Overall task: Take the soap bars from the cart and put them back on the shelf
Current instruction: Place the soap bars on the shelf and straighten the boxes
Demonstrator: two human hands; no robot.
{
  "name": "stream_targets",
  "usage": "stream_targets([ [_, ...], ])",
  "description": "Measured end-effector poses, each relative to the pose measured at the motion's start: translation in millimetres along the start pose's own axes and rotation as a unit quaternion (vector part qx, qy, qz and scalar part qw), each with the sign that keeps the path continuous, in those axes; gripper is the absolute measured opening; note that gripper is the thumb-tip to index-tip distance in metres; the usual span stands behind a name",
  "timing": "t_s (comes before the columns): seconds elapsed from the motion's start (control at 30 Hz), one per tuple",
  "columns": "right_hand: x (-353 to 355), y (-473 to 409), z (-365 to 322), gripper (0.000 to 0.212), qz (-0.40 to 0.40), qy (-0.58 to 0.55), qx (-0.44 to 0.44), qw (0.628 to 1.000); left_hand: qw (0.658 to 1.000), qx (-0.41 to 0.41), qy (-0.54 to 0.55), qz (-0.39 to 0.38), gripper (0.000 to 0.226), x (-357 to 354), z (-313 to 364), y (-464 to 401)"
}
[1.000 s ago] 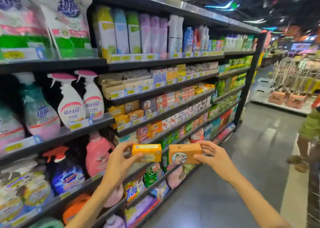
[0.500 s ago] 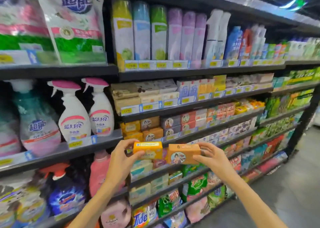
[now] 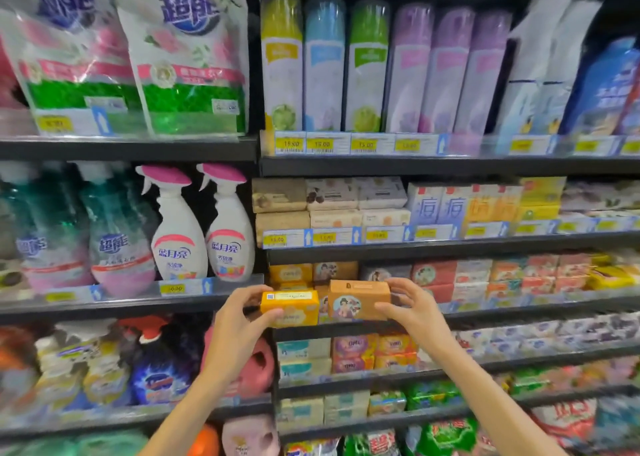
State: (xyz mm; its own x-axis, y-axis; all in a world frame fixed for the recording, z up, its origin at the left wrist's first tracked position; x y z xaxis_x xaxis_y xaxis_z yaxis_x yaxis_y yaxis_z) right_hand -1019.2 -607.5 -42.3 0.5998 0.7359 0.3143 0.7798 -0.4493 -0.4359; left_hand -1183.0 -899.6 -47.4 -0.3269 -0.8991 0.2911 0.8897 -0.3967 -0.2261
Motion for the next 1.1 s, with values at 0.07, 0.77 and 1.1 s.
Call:
stream_targets([
  [0.07,-5,-11,5,0.039,0.002,0.012,0.012,1.0,1.0,0.005,0.0,0.012,0.038,-2,-2,1],
  [0.77,-69,-54,24,0.028,0.075,0.292,0.058,0.952,0.999,0.049,-0.001,0.02,0.038,1,-34,-2],
  [1.1,-69,-61,14,0.034,0.038,0.486,0.128,0.864,0.999,0.043,-0.001,0.008,0.038,-12,-39,-11],
])
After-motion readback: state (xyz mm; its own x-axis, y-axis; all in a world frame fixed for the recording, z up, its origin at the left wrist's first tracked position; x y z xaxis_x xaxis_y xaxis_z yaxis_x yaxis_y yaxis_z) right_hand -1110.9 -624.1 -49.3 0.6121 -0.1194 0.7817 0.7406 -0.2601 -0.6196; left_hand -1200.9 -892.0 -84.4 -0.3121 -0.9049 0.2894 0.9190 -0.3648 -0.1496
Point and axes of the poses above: each hand's wrist, its own y-axis away from the middle knuckle, its own x-axis out of the back of the hand, z = x × y, the point moved 2 cm from there along -y, towards the middle knuckle, and after that the axes turned 11 degrees about x, right-handed, at the moved point
